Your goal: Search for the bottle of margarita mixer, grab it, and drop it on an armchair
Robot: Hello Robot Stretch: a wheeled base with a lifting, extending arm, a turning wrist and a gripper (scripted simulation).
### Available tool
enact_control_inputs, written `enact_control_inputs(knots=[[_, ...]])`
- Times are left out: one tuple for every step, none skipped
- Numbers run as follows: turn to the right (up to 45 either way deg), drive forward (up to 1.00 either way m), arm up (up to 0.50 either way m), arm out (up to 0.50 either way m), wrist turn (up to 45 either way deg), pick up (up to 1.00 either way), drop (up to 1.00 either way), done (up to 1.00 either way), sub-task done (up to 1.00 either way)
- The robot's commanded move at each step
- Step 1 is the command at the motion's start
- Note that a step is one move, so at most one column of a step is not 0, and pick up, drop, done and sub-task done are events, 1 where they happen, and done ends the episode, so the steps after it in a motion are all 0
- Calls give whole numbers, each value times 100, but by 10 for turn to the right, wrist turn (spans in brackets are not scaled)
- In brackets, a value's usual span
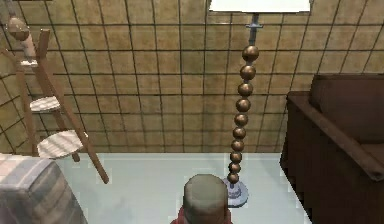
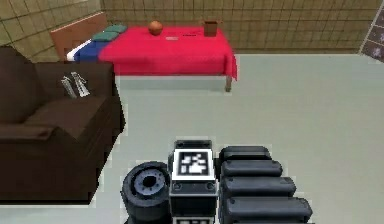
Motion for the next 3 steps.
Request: enact_control_inputs(knots=[[60, 0, 0, 0, 0, 0, 0, 0, 0], [-90, 0, 0, 0, 0, 0, 0, 0, 0], [120, 0, 0, 0, 0, 0, 0, 0, 0]])
